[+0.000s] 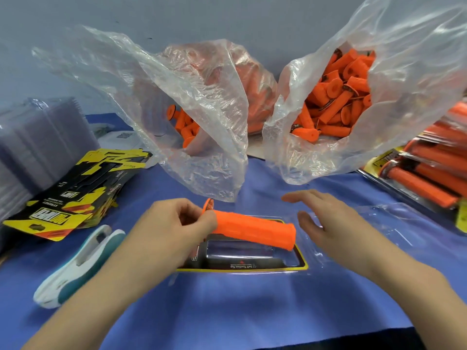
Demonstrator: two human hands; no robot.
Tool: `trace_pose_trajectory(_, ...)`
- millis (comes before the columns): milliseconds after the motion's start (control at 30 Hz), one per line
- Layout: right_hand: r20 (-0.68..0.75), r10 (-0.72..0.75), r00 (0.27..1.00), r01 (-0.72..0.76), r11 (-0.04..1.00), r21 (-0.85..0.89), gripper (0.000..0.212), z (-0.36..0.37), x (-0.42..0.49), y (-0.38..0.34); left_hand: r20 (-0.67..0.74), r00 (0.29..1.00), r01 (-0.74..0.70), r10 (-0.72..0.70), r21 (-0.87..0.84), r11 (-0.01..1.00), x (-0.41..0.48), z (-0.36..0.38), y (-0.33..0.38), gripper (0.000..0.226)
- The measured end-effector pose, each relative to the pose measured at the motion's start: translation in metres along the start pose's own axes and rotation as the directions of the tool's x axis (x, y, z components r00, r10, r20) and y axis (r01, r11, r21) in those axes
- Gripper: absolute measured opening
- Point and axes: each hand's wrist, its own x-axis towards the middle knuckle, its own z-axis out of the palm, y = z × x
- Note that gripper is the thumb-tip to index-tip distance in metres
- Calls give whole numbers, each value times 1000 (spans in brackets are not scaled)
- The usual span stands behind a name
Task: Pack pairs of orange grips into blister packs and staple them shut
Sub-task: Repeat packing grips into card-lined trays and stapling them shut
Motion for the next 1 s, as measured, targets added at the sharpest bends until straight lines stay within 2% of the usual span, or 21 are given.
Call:
trace_pose_trajectory(67, -21, -51, 998, 50, 997, -59, 41, 2, -3, -1, -33, 997, -74, 75, 30, 997, 0, -1, -1, 23)
trace_pose_trajectory(100, -63, -69, 996, 68, 997, -25, 41, 2, -3, -1, -86, 986, -140, 142, 27, 990, 1, -4, 0, 21)
trace_pose_trajectory(167, -193, -30, 981, 66, 981, 180, 36, -1, 0, -6, -203, 933, -303, 298, 3, 953, 3, -12, 6, 16)
trace_pose_trajectory(233, -284, 19, 959, 114, 888, 445, 31, -7, 6, -16, -269, 853, -458, 446, 21, 889, 4, -17, 16, 15)
trace_pose_trajectory(300, -286, -23, 958, 199, 772, 604, 42, -13, 12, -35, -242, 772, -574, 588, 133, 808, 5, -15, 27, 10)
trace_pose_trajectory(333, -273, -70, 959, 232, 745, 626, 49, -14, 14, -46, -205, 734, -619, 648, 193, 762, 5, -12, 31, 10)
trace_pose_trajectory(367, -277, -117, 954, 270, 738, 618, 51, -14, 15, -55, -171, 701, -657, 693, 225, 720, 4, -7, 34, 12)
trace_pose_trajectory(433, -339, -146, 929, 331, 735, 591, 41, -10, 17, -68, -170, 669, -700, 724, 182, 690, 3, 1, 38, 16)
trace_pose_trajectory(500, -397, -72, 915, 335, 685, 647, 28, -7, 19, -74, -208, 725, -674, 656, -18, 739, 2, 8, 38, 26)
trace_pose_trajectory(567, -399, 6, 917, 314, 606, 731, 22, -6, 20, -74, -161, 824, -566, 543, -239, 789, 1, 12, 34, 41)
trace_pose_trajectory(600, -396, 28, 918, 309, 575, 757, 19, -6, 19, -74, -121, 843, -536, 523, -258, 804, 2, 14, 31, 43)
trace_pose_trajectory(700, -403, 50, 914, 307, 564, 767, 19, -4, 16, -71, -72, 839, -544, 540, -123, 830, 3, 16, 22, 40)
trace_pose_trajectory(800, -329, 53, 943, 234, 598, 767, 13, -6, 14, -65, -52, 842, -539, 537, -58, 840, 2, 15, 21, 35)
trace_pose_trajectory(900, -288, 63, 956, 140, 763, 632, 8, -8, 14, -51, -17, 819, -569, 573, 105, 816, 4, 15, 20, 32)
trace_pose_trajectory(1000, -231, 28, 972, 80, 893, 444, 14, -4, 13, -41, 47, 823, -561, 566, 219, 798, 7, 18, 14, 34)
